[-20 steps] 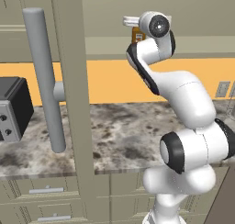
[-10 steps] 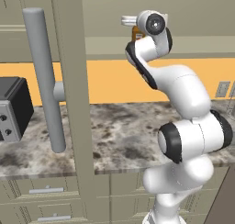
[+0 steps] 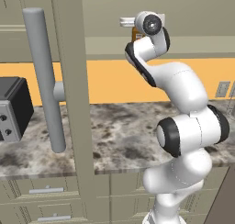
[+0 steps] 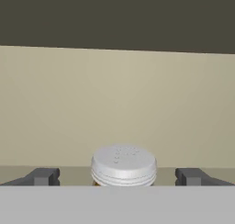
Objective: Collect the turmeric, mayonnaise, and shaker from the cabinet and place them next to the stove.
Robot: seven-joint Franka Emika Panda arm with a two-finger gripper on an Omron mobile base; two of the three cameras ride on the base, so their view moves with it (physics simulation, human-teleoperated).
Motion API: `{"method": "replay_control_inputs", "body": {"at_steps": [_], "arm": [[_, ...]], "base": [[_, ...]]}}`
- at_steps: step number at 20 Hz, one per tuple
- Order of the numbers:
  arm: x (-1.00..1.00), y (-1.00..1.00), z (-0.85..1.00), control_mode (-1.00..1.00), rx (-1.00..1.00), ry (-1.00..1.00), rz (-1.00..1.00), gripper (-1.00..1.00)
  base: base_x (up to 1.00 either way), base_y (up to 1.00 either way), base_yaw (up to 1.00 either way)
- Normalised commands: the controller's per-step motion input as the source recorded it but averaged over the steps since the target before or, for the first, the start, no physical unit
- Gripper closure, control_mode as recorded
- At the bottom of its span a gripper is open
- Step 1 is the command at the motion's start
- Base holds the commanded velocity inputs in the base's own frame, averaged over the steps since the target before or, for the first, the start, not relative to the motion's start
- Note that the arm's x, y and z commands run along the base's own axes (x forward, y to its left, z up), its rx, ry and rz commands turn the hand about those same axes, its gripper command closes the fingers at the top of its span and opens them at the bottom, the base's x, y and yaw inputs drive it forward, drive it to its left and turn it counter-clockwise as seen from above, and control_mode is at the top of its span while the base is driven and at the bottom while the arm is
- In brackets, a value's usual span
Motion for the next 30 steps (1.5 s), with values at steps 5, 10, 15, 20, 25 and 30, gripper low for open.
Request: {"method": "replay_control_inputs", "body": {"at_steps": [5,10,15,20,25,30], "arm": [[0.13,0.00,-0.11,-1.00,-0.03,0.00,0.00,-1.00],[0.10,-0.01,-0.05,-1.00,-0.01,0.00,0.00,-1.00],[0.25,-0.10,0.00,-1.00,0.00,0.02,0.00,-1.00],[0.19,-0.03,0.00,-1.00,0.00,0.03,0.00,-1.00],[0.10,0.00,-0.02,-1.00,0.00,0.03,0.00,1.00],[0.00,0.00,0.00,-1.00,0.00,0.01,0.00,1.00]], "base": [[0.00,0.00,0.00],[0.00,0.00,0.00],[0.00,0.00,0.00],[0.00,0.00,0.00],[0.00,0.00,0.00],[0.00,0.00,0.00]]}}
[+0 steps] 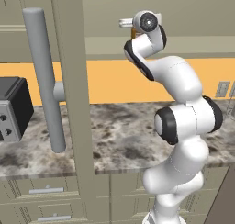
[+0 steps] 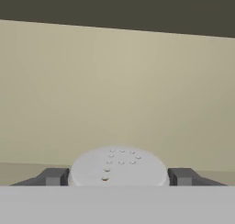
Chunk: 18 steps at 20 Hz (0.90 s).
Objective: Collect the turmeric, mayonnaise, and shaker from the cabinet and place them next to the stove.
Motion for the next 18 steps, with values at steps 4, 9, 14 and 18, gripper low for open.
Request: {"method": "replay_control_inputs", "body": {"at_steps": [4,9,14,18], "arm": [[-0.17,-0.03,0.00,-1.00,0.00,0.00,0.00,1.00],[-0.56,-0.01,-0.07,-1.00,0.00,-0.01,0.00,1.00],[-0.88,-0.08,-0.23,-1.00,0.00,-0.03,0.00,1.00],[-1.00,-0.21,0.00,-1.00,0.01,-0.02,0.00,1.00]], "base": [[0.00,0.00,0.00],[0.00,0.00,0.00],[0.00,0.00,0.00],[0.00,0.00,0.00]]}}
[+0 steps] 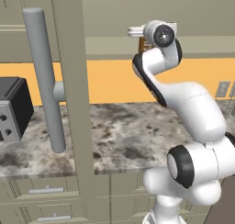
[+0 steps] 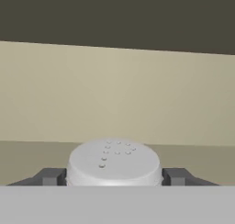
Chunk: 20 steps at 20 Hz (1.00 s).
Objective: Collect the turmeric, mayonnaise, and shaker from the cabinet and place them next to the stove.
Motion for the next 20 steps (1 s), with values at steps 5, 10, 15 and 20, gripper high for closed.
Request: {"method": "replay_control_inputs", "body": {"at_steps": [5,10,15,20], "arm": [[-1.00,-0.27,0.00,-1.00,0.02,0.09,0.00,1.00],[-0.98,-0.40,0.00,-1.00,0.00,0.08,0.06,1.00],[-0.99,-0.34,-0.07,-1.00,0.00,0.03,0.13,1.00],[-1.00,-0.04,-0.29,-1.00,0.00,0.00,0.16,1.00]], "base": [[0.00,0.00,0.00],[0.00,0.00,0.00],[0.00,0.00,0.00],[0.00,0.00,0.00]]}}
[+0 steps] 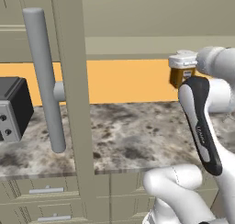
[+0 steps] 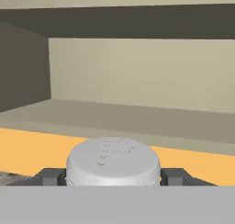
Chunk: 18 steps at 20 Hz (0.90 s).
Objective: Collect the turmeric, mayonnaise, and shaker from the cabinet and place them next to the stove.
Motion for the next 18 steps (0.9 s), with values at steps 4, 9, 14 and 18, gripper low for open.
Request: {"method": "replay_control_inputs", "body": {"at_steps": [4,9,14,18], "arm": [[-1.00,0.00,-0.32,-1.00,0.00,0.00,0.18,1.00],[-1.00,0.00,-0.34,-1.00,0.00,0.00,0.21,1.00],[-1.00,0.00,-0.42,-1.00,-0.02,0.00,0.20,1.00],[-0.50,0.06,-0.28,1.00,-0.03,0.00,0.10,1.00]], "base": [[0.00,0.00,0.00],[0.00,0.00,0.00],[0.00,0.00,0.00],[-0.50,0.10,0.10]]}}
